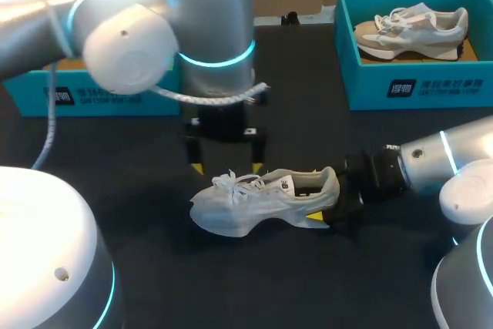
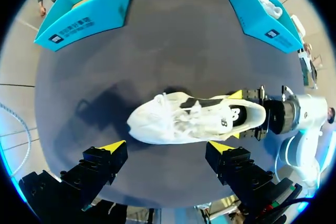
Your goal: Take the shoe out of the shoebox, open the shoe tongue, remove and reinsert the insole, then place the shoe into the shoebox
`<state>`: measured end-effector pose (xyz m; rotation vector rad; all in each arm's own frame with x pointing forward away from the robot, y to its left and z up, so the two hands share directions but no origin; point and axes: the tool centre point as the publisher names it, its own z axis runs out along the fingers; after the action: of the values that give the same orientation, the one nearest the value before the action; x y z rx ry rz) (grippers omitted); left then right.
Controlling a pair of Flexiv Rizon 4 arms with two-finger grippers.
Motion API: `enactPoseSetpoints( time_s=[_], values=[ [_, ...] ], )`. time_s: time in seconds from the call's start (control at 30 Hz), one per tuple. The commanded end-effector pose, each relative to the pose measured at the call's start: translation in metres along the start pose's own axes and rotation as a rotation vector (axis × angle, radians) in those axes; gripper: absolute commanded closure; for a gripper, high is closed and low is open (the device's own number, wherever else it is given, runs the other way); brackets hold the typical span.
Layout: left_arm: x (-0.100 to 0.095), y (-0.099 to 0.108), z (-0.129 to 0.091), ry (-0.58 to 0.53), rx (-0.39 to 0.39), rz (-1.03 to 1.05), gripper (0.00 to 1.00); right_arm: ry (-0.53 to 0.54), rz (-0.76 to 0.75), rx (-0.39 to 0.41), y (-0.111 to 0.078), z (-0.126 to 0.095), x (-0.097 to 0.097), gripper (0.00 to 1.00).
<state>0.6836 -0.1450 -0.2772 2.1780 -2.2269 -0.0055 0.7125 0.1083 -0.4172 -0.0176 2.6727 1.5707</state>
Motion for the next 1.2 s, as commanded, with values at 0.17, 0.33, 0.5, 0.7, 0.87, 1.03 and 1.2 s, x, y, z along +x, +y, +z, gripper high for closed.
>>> enactPoseSetpoints(
  time_s=[0.17, 0.33, 0.5, 0.7, 0.87, 1.03, 1.2],
  values=[
    [0.057, -0.009, 0.017, -0.053, -0.018, 0.02, 0.0, 0.0, 0.001, 0.004, -0.002, 0.003, -0.002, 1.0],
    [0.068, -0.012, 0.027, -0.064, -0.024, 0.036, 0.0, 0.0, 0.001, 0.004, -0.002, 0.003, -0.002, 1.0],
    [0.077, -0.017, 0.039, -0.079, -0.035, 0.045, 0.0, 0.0, 0.001, 0.004, -0.002, 0.003, -0.002, 1.0],
    [0.084, -0.018, 0.053, -0.103, -0.043, 0.065, 0.0, 0.0, 0.001, 0.004, -0.002, 0.003, -0.002, 1.0],
    [0.085, -0.018, 0.063, -0.12, -0.055, 0.072, 0.0, 0.0, 0.001, 0.004, -0.002, 0.003, -0.002, 1.0],
    [0.087, -0.018, 0.072, -0.138, -0.061, 0.071, 0.0, 0.0, 0.001, 0.004, -0.002, 0.003, -0.002, 1.0],
    [0.083, -0.017, 0.079, -0.161, -0.058, 0.063, 0.0, 0.0, 0.001, 0.004, -0.002, 0.003, -0.002, 1.0]
  ],
)
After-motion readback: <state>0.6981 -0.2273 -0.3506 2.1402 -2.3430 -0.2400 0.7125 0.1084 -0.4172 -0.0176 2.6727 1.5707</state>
